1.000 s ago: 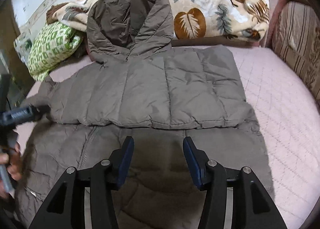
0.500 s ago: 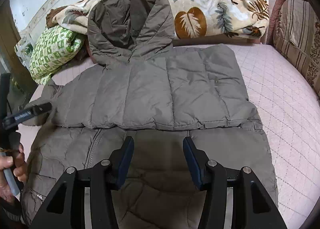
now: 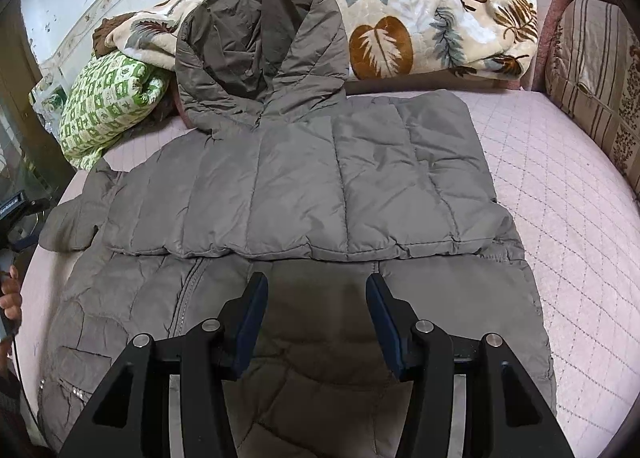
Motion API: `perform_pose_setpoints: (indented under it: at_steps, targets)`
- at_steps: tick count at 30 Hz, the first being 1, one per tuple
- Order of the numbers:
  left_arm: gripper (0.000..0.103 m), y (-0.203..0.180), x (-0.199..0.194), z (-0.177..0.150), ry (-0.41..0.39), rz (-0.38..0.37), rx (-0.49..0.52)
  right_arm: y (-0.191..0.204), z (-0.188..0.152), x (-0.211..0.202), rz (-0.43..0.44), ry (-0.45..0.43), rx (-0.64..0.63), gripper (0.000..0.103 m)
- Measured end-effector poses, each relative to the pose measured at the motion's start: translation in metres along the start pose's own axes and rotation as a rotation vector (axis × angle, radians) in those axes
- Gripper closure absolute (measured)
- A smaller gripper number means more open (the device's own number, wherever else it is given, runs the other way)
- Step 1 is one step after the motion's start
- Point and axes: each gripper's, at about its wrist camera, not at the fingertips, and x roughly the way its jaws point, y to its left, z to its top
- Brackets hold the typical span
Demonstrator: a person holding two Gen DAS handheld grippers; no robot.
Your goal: Fold large clothes
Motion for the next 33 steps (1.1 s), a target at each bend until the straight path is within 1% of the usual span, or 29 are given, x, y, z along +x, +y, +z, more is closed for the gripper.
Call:
perform_pose_setpoints:
  at_steps: [5, 7, 9, 10, 11, 14, 15, 17, 18, 22, 26, 28, 32, 33]
  targets:
    - [0.0, 0.083, 0.006, 0.017, -0.009, 0.008, -0.156, 0.0, 0.0, 0.0, 0.005, -0.001, -0.002, 0.048]
    - [0.0, 0.12, 0.013, 0.023, -0.004, -0.001, -0.242, 0.0, 0.0, 0.002, 0.008, 0.004, -0.003, 0.048]
    - [0.004, 0.147, 0.019, 0.027, -0.003, -0.042, -0.312, 0.001, 0.0, 0.002, 0.005, 0.004, -0.008, 0.048]
    - [0.005, 0.164, 0.022, 0.029, -0.002, -0.075, -0.361, 0.002, -0.001, 0.003, 0.003, 0.006, -0.012, 0.048]
    - [0.006, 0.172, 0.025, 0.029, -0.003, -0.099, -0.392, 0.004, -0.001, 0.004, 0.001, 0.008, -0.018, 0.048]
    - [0.012, 0.199, 0.034, 0.029, -0.025, -0.189, -0.497, 0.007, -0.002, 0.007, -0.005, 0.013, -0.033, 0.048]
    - [0.015, 0.204, 0.038, 0.031, -0.025, -0.2, -0.515, 0.008, -0.001, 0.008, -0.006, 0.014, -0.035, 0.048]
    - [0.018, 0.211, 0.048, 0.036, -0.028, -0.197, -0.521, 0.01, -0.001, 0.011, -0.003, 0.014, -0.035, 0.048]
    - [0.022, 0.212, 0.051, 0.038, -0.031, -0.197, -0.52, 0.01, -0.001, 0.011, 0.0, 0.015, -0.035, 0.048]
    - [0.031, 0.216, 0.065, 0.054, -0.045, -0.201, -0.52, 0.011, -0.002, 0.014, 0.002, 0.021, -0.043, 0.048]
    - [0.032, 0.223, 0.077, 0.064, -0.062, -0.204, -0.534, 0.01, -0.003, 0.015, 0.005, 0.02, -0.04, 0.048]
    - [0.032, 0.227, 0.082, 0.065, -0.09, -0.211, -0.544, 0.009, -0.003, 0.016, 0.002, 0.021, -0.039, 0.048]
    - [0.032, 0.226, 0.089, 0.072, -0.126, -0.212, -0.528, 0.008, -0.002, 0.021, -0.003, 0.022, -0.032, 0.048]
    - [0.034, 0.225, 0.089, 0.073, -0.14, -0.207, -0.523, 0.008, -0.002, 0.022, -0.004, 0.02, -0.031, 0.048]
